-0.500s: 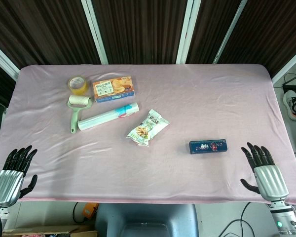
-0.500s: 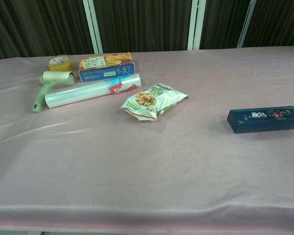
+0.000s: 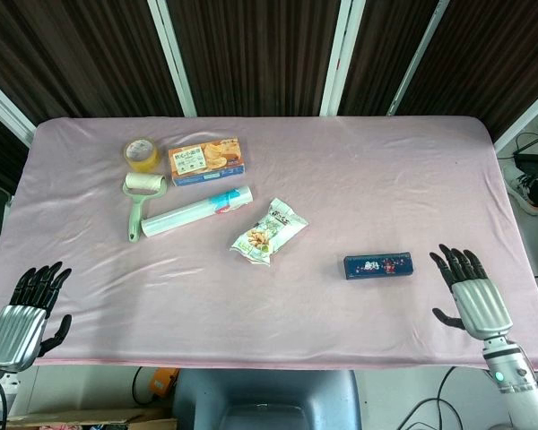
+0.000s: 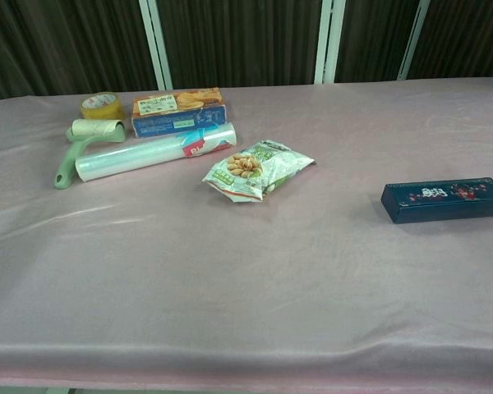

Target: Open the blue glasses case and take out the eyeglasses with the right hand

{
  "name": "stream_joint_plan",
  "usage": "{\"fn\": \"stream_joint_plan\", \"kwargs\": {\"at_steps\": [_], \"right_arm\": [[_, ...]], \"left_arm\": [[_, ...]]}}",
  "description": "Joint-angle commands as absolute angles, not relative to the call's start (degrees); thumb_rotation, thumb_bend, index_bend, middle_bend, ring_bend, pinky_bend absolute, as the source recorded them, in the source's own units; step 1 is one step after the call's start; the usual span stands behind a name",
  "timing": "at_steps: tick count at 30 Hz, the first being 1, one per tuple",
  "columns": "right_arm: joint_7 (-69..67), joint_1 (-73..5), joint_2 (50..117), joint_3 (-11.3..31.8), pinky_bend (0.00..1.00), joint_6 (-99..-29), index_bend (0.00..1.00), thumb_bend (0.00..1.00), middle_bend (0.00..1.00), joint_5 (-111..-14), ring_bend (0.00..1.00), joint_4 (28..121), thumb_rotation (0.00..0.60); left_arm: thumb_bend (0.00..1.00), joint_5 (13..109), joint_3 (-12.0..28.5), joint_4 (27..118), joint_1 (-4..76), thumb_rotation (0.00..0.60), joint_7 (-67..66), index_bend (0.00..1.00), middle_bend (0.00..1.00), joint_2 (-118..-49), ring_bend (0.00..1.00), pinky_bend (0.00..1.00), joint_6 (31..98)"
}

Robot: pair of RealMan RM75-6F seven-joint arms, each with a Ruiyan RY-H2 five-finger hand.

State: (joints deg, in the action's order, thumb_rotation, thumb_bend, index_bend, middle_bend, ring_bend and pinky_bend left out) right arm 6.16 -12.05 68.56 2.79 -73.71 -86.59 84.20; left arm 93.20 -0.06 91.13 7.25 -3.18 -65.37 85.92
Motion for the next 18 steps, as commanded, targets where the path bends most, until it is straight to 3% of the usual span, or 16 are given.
{"fn": "stream_joint_plan", "kwargs": {"at_steps": [1,10,18], "right_arm": [[3.82,-17.27,71.31,4.85,0.00,-67.01,0.20,0.33,0.00,-84.88,0.00,76.93,0.600],[-0.64,-21.70,76.12,5.46,0.00,-62.36,0.38,0.33,0.00,-84.38,0.00,66.45,0.600],[-4.29,-24.37,80.30,4.70,0.00,-59.38,0.46,0.33,0.04,-84.78,0.00,60.28,0.600]], "left_arm": [[0.42,92.83,0.24,91.26,7.68,0.600,-3.35,0.00,0.00,-65.54,0.00,0.00,85.38],[0.42,92.47,0.36,91.48,8.13,0.600,-3.63,0.00,0.00,-65.68,0.00,0.00,84.71],[0.42,92.31,0.21,91.63,8.35,0.600,-4.19,0.00,0.00,-65.82,0.00,0.00,84.21]]}}
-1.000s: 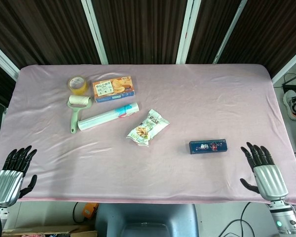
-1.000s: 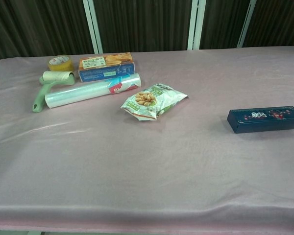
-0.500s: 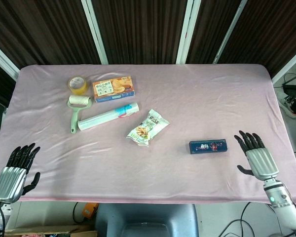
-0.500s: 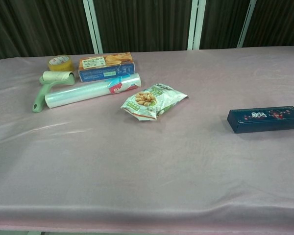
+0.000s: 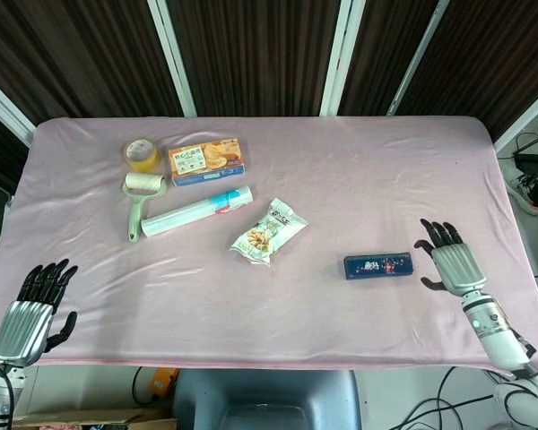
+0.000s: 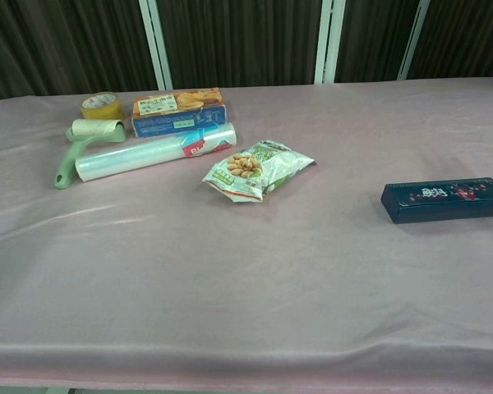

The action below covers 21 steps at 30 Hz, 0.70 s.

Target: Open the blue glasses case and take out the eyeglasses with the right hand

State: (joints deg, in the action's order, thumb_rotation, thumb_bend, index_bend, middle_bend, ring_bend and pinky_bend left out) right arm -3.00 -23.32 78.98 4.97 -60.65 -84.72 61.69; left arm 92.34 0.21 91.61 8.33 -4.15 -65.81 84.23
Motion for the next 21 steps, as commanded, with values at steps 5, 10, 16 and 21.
{"fn": "stream_joint_plan", "kwargs": {"at_steps": [5,10,16,21], "right_arm": [[-4.61,-25.75,81.89,4.29,0.00,-57.90,0.47,0.34,0.04,-84.90,0.00,58.72,0.600],[-4.25,-26.36,82.65,3.99,0.00,-57.56,0.49,0.43,0.05,-84.78,0.00,58.18,0.600],[-3.70,-26.64,82.85,3.78,0.00,-57.11,0.50,0.47,0.05,-84.44,0.00,57.95,0.600],[-2.87,-27.03,82.92,3.43,0.00,-56.10,0.51,0.48,0.05,-83.89,0.00,57.93,0.600]], "left_arm": [[0.42,92.09,0.28,91.62,8.34,0.600,-4.12,0.00,0.00,-65.80,0.00,0.00,84.27],[0.42,92.01,0.31,91.55,8.37,0.600,-3.87,0.00,0.00,-65.71,0.00,0.00,84.31],[0.42,91.97,0.32,91.52,8.41,0.600,-3.65,0.00,0.00,-65.65,0.00,0.00,84.30],[0.42,91.85,0.33,91.52,8.38,0.600,-3.48,0.00,0.00,-65.58,0.00,0.00,84.36]]}}
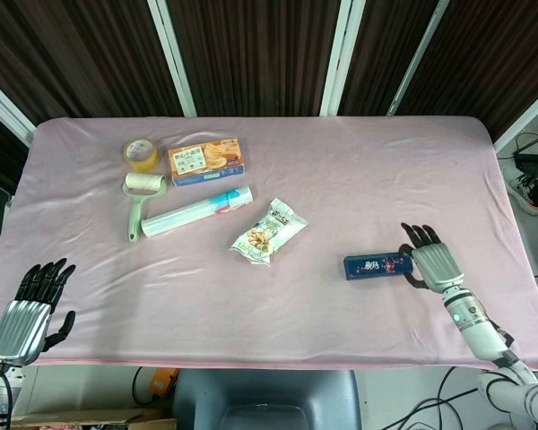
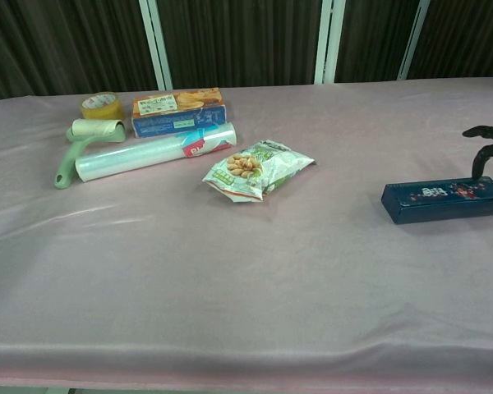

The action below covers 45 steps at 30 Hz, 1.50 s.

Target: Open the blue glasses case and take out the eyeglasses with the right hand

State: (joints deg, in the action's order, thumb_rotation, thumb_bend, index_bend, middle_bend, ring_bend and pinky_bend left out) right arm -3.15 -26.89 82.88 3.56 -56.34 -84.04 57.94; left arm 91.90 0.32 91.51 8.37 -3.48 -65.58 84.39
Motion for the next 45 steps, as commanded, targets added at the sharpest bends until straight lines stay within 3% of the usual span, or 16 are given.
{"fn": "stream_joint_plan", "kwargs": {"at_steps": [1,5,12,19,29,32,33,34,37,40,45], "right_arm": [[-2.75,-27.08,82.93,3.40,0.00,-56.02,0.51,0.48,0.05,-83.81,0.00,57.95,0.600],[-2.32,-27.25,82.99,3.31,0.00,-55.90,0.52,0.50,0.06,-83.52,0.00,57.98,0.600],[-1.45,-27.48,82.61,3.36,0.00,-55.76,0.57,0.63,0.08,-82.82,0.00,58.67,0.600],[-0.10,-27.74,82.07,3.54,0.00,-55.51,0.61,0.67,0.10,-82.02,0.00,59.66,0.600],[7.26,-33.87,84.18,9.59,0.00,-48.09,0.61,0.68,0.10,-73.73,0.00,57.43,0.600],[10.47,-36.28,85.59,12.35,0.00,-44.86,0.52,0.68,0.10,-68.73,0.00,55.16,0.600],[11.05,-36.95,86.04,13.22,0.00,-44.06,0.43,0.67,0.10,-67.19,0.00,54.39,0.600],[11.39,-37.52,86.47,14.05,0.00,-43.46,0.33,0.62,0.10,-65.78,0.00,53.69,0.600],[11.39,-38.48,86.83,15.73,0.00,-43.14,0.17,0.44,0.06,-63.32,0.00,53.42,0.600],[10.55,-37.80,85.18,15.03,0.00,-45.65,0.14,0.40,0.05,-65.39,0.00,56.38,0.600],[9.89,-34.78,80.13,11.45,0.00,-52.34,0.18,0.40,0.05,-72.30,0.00,65.50,0.600]], "left_arm": [[0.42,91.80,0.34,91.51,8.40,0.600,-3.49,0.00,0.00,-65.58,0.00,0.00,84.33],[0.42,91.72,0.36,91.51,8.46,0.600,-3.53,0.00,0.00,-65.57,0.00,0.00,84.25],[0.42,91.72,0.35,91.46,8.47,0.600,-3.22,0.00,0.00,-65.50,0.00,0.00,84.33],[0.42,91.68,0.40,91.39,8.51,0.600,-3.03,0.00,0.00,-65.49,0.00,0.00,84.37],[0.42,91.47,0.36,91.45,9.01,0.600,-3.66,0.00,0.00,-65.76,0.00,0.00,83.40],[0.42,91.40,0.35,91.46,9.14,0.600,-3.97,0.00,0.00,-65.87,0.00,0.00,83.15],[0.42,91.33,0.37,91.45,9.17,0.600,-4.03,0.00,0.00,-65.91,0.00,0.00,83.08],[0.42,91.26,0.37,91.45,9.19,0.600,-4.08,0.00,0.00,-65.93,0.00,0.00,83.01],[0.42,91.08,0.41,91.44,9.20,0.600,-4.08,0.00,0.00,-65.91,0.00,0.00,82.96],[0.42,90.89,0.47,91.45,9.17,0.600,-3.99,0.00,0.00,-65.85,0.00,0.00,83.00],[0.42,91.07,0.37,91.54,9.01,0.600,-3.90,0.00,0.00,-65.78,0.00,0.00,83.37]]}}
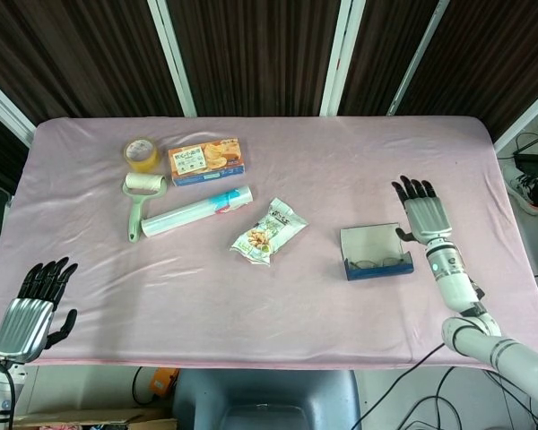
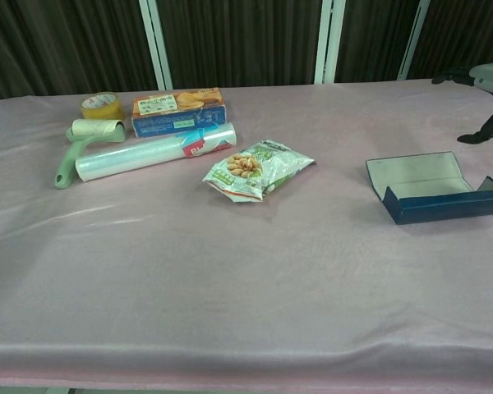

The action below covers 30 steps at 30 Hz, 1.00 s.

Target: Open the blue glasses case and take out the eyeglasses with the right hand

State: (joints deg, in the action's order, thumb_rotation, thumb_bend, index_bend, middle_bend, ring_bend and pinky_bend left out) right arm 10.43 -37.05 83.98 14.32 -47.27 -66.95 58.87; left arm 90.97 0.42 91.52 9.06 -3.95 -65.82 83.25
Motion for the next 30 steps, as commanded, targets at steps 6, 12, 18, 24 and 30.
{"fn": "stream_joint_plan", "kwargs": {"at_steps": [6,12,18,24,30], "right_arm": [[9.68,-31.90,74.56,6.03,0.00,-56.16,0.28,0.39,0.05,-79.64,0.00,75.94,0.600],[14.43,-32.09,74.75,3.66,0.00,-53.78,0.35,0.39,0.04,-79.43,0.00,78.25,0.600],[16.18,-32.99,76.34,3.07,0.00,-51.55,0.38,0.40,0.04,-78.27,0.00,78.37,0.600],[17.56,-33.78,77.94,2.55,0.00,-49.75,0.41,0.39,0.05,-77.25,0.00,78.38,0.600],[18.29,-34.15,78.68,1.41,0.00,-49.13,0.42,0.40,0.04,-77.94,0.00,80.04,0.600]], "left_arm": [[0.42,91.14,0.40,91.65,8.90,0.600,-3.79,0.00,0.00,-65.75,0.00,0.00,83.70],[0.42,91.89,0.09,91.60,8.86,0.600,-3.56,0.00,0.00,-65.66,0.00,0.00,83.99],[0.42,91.99,0.12,91.35,8.66,0.600,-2.55,0.00,0.00,-65.38,0.00,0.00,84.52],[0.42,92.16,0.12,91.09,8.59,0.600,-1.97,0.00,0.00,-65.25,0.00,0.00,84.79],[0.42,92.14,0.11,90.93,8.58,0.600,-1.79,0.00,0.00,-65.21,0.00,0.00,84.78]]}}
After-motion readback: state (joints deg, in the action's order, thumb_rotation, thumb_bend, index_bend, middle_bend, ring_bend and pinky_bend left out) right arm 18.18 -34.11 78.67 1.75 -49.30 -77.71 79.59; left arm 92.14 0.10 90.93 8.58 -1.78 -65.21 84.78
